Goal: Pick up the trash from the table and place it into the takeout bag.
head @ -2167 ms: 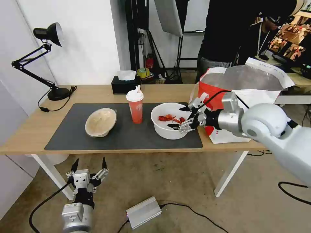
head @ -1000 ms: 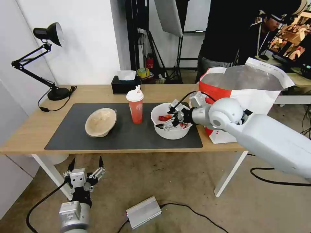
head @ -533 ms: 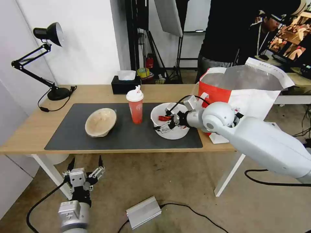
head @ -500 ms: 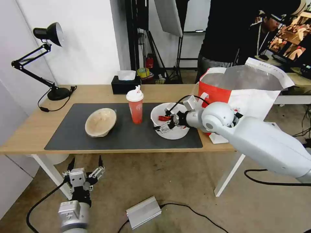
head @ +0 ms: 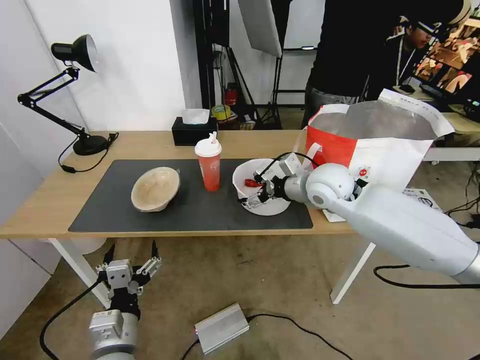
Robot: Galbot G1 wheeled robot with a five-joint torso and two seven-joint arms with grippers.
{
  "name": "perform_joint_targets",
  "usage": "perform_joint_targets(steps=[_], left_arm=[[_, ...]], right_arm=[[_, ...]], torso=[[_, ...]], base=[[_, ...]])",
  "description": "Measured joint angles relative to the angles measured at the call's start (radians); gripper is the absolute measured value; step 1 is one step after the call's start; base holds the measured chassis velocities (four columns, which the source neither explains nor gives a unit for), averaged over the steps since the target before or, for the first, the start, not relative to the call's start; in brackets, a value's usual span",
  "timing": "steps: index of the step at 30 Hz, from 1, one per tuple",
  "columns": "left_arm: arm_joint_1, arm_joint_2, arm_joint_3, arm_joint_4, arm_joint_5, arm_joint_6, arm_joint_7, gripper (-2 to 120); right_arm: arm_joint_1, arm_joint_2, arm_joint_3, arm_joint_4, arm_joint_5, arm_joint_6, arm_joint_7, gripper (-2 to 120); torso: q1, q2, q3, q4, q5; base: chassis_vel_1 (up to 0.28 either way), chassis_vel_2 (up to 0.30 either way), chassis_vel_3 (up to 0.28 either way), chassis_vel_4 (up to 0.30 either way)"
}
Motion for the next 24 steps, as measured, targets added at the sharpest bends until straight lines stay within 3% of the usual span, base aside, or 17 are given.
perform_joint_targets(steps=[24], left_arm=[[-0.001, 0.000, 0.001, 0.004, -0.002, -0.001, 0.000, 100]], right_arm=[[-0.008, 0.009, -0.017, -0.029, -0.002, 0.000, 0.032, 100]], torso=[[0.000, 0.000, 0.000, 0.0000, 0.0000]], base=[[0.000, 0.000, 0.000, 0.000]])
